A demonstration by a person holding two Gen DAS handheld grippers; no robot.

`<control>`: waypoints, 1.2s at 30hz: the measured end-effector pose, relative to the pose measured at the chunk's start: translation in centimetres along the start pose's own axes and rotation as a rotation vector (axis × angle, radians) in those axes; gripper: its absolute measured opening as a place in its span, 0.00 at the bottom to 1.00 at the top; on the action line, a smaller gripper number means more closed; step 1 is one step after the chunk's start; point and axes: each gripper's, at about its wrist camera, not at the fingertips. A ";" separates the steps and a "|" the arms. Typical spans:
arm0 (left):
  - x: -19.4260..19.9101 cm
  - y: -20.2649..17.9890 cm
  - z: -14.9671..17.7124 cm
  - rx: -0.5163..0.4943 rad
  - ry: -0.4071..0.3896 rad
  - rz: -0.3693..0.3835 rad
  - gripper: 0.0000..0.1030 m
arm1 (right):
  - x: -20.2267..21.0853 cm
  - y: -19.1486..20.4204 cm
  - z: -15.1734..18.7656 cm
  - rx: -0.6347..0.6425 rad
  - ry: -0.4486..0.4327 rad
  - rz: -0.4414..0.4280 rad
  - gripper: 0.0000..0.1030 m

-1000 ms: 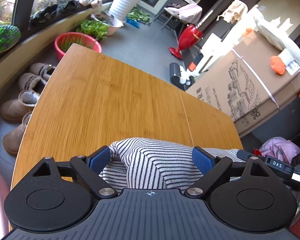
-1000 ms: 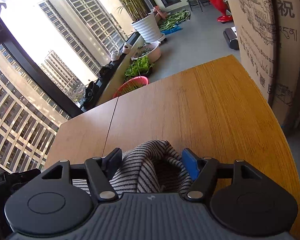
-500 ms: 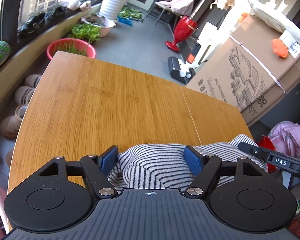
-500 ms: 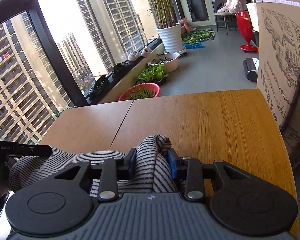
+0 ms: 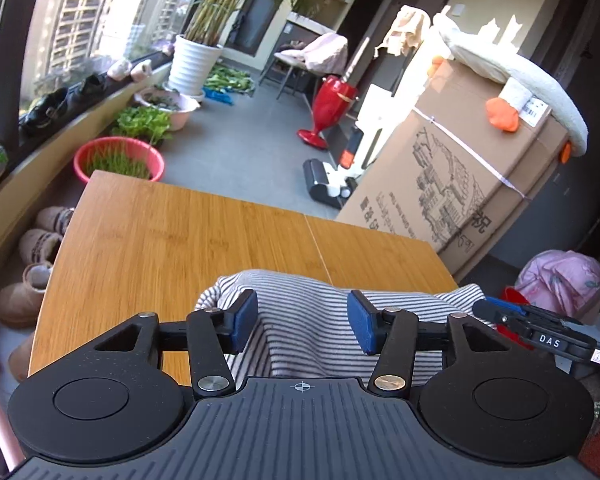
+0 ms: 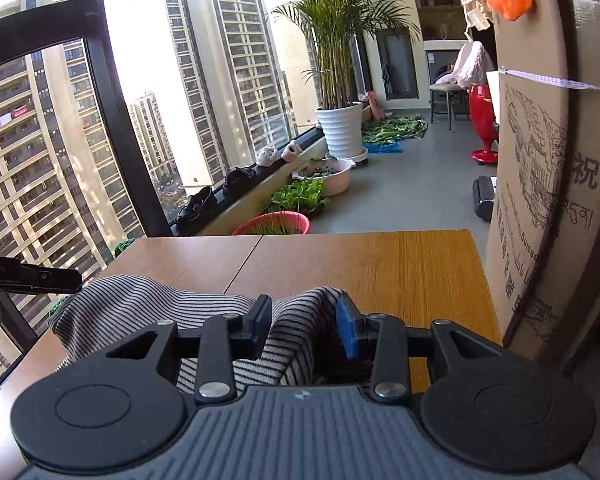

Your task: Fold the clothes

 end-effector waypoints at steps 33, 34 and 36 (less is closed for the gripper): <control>1.1 -1.4 -0.4 -0.119 -0.076 -0.090 0.74 | -0.4 0.2 -0.6 0.252 0.113 0.038 0.39; 0.9 -1.5 -1.4 -0.093 -0.075 -0.062 0.82 | -0.6 -0.3 -1.4 0.190 0.122 0.024 0.42; -0.9 -1.0 -3.4 -0.018 -0.022 -0.026 0.88 | -1.6 -1.4 -2.9 0.054 0.140 0.007 0.48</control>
Point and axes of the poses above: each gripper's, at about its wrist camera, not at the fingertips, and x roughly against the way its jaws point, y to its left, z to its underside, and after that the axes turned 7 degrees about z, right-handed
